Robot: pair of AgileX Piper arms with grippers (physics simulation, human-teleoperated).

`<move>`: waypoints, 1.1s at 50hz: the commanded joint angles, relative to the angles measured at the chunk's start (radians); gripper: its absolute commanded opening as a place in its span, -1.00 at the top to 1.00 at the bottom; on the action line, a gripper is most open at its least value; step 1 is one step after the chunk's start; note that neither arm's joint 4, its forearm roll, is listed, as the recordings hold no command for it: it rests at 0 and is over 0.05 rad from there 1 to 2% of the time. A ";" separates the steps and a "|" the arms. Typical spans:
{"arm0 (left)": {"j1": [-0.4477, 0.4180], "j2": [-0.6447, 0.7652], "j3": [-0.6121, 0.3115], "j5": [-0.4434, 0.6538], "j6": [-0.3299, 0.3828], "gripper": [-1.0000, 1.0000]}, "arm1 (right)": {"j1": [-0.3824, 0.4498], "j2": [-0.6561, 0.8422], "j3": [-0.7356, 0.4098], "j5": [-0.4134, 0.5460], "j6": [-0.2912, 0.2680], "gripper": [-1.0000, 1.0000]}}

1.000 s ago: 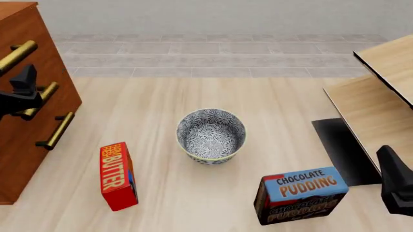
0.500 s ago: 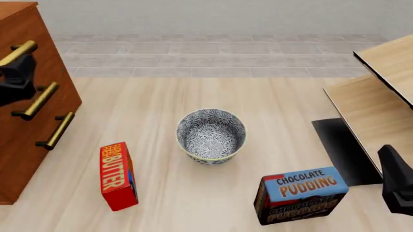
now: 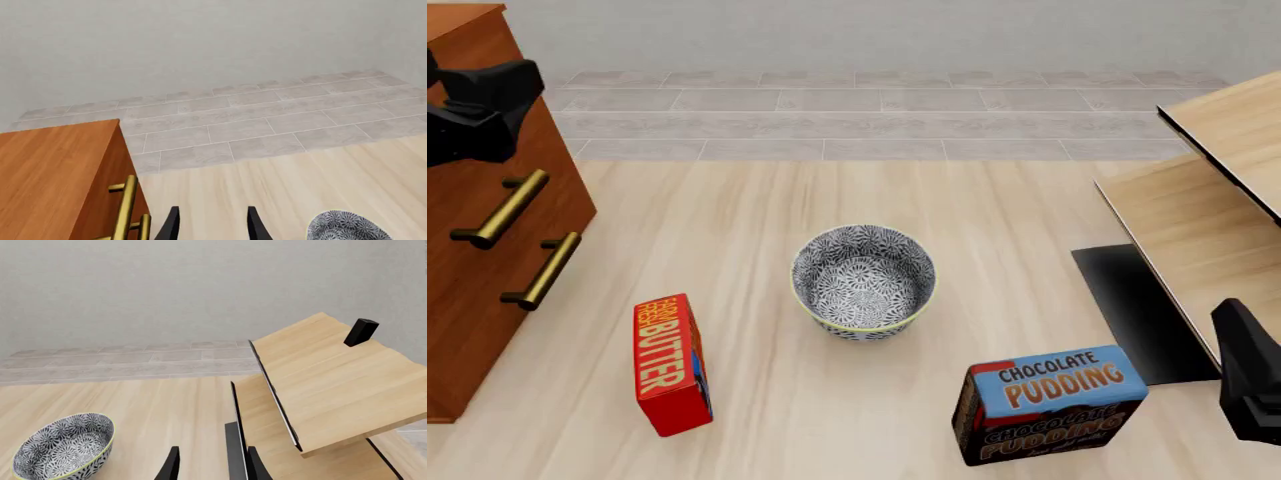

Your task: Close the top drawer of the cabinet and put the bowl on top of it.

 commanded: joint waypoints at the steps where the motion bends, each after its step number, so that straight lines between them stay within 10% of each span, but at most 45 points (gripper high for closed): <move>1: -0.073 0.049 -0.161 0.193 0.006 -1.00 | -0.002 0.005 0.001 -0.006 0.004 -1.00; 27: -0.203 0.275 -0.439 0.449 -0.093 -1.00 | 0.003 0.017 0.001 -0.014 0.003 -1.00; 55: -0.255 0.456 -0.467 0.419 -0.168 -1.00 | 0.015 0.052 0.002 -0.042 0.002 -1.00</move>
